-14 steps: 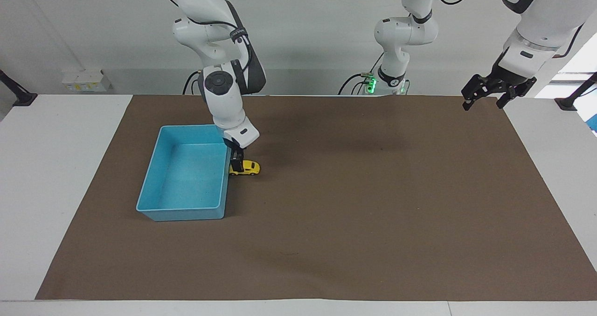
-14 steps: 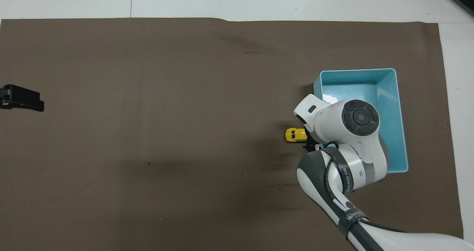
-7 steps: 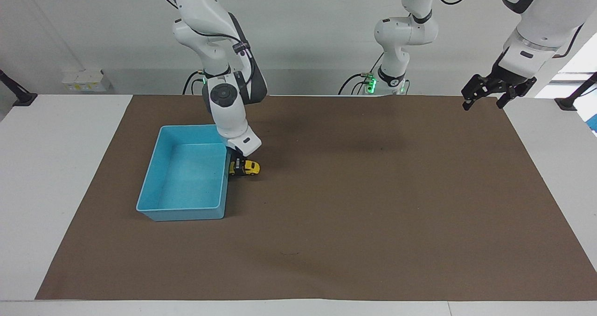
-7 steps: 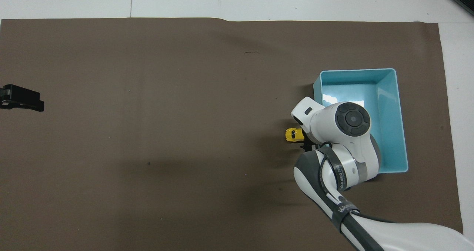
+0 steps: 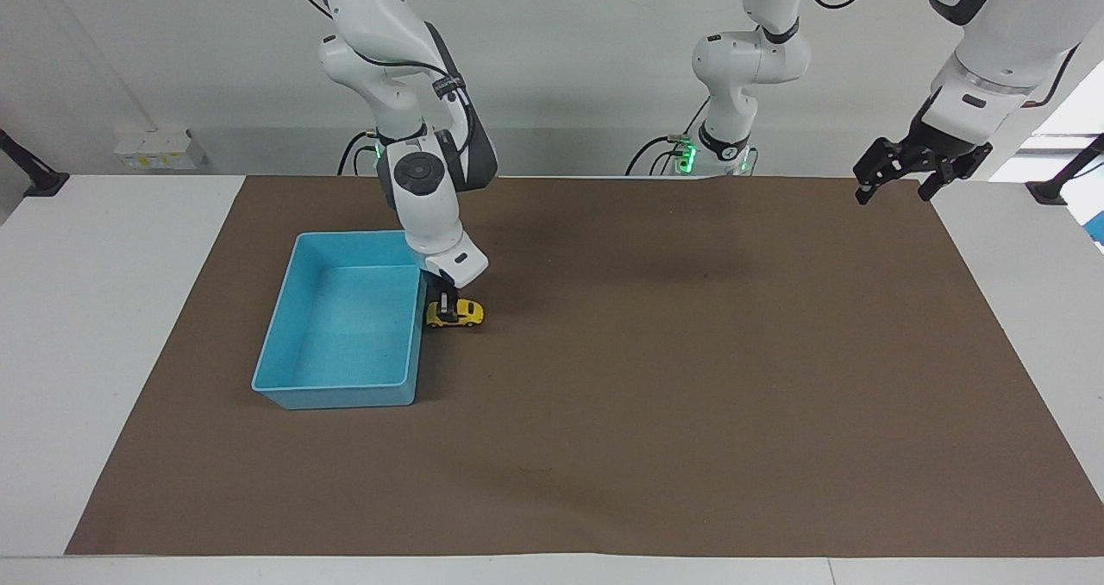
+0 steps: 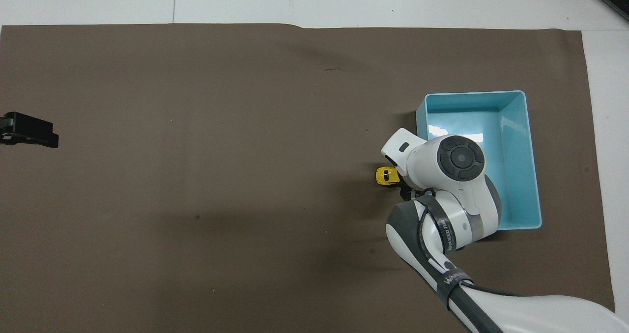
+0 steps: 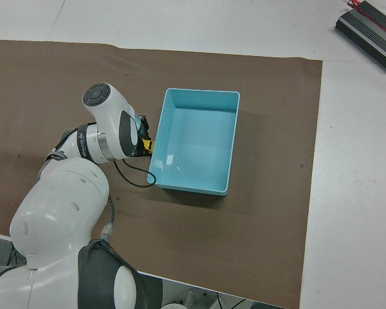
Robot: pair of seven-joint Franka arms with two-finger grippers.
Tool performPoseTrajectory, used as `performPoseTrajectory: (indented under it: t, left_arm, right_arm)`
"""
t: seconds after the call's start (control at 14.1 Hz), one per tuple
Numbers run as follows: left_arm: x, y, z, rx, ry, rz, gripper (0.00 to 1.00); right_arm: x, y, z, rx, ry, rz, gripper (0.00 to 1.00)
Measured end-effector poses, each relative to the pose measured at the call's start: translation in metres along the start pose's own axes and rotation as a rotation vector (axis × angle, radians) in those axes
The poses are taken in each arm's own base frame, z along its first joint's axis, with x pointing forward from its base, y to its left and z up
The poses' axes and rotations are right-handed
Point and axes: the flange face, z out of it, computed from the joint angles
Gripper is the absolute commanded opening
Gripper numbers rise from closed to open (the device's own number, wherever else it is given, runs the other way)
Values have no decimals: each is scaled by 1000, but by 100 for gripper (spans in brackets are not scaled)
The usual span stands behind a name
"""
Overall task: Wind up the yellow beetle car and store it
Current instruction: 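Lower the right gripper and grasp the yellow car, then lift the car with the right gripper into the blue box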
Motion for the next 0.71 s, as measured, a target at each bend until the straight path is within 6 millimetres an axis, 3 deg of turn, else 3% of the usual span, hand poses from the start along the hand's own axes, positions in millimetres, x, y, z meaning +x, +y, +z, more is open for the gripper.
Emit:
performPoseTrajectory:
  t: [0.5, 0.71]
  left_arm:
    - [0, 0, 0, 0, 0, 0, 100]
    - [0, 0, 0, 0, 0, 0, 100]
  right_arm:
    - [30, 28, -32, -22, 8, 20, 0]
    - [32, 38, -57, -3, 0, 43, 0]
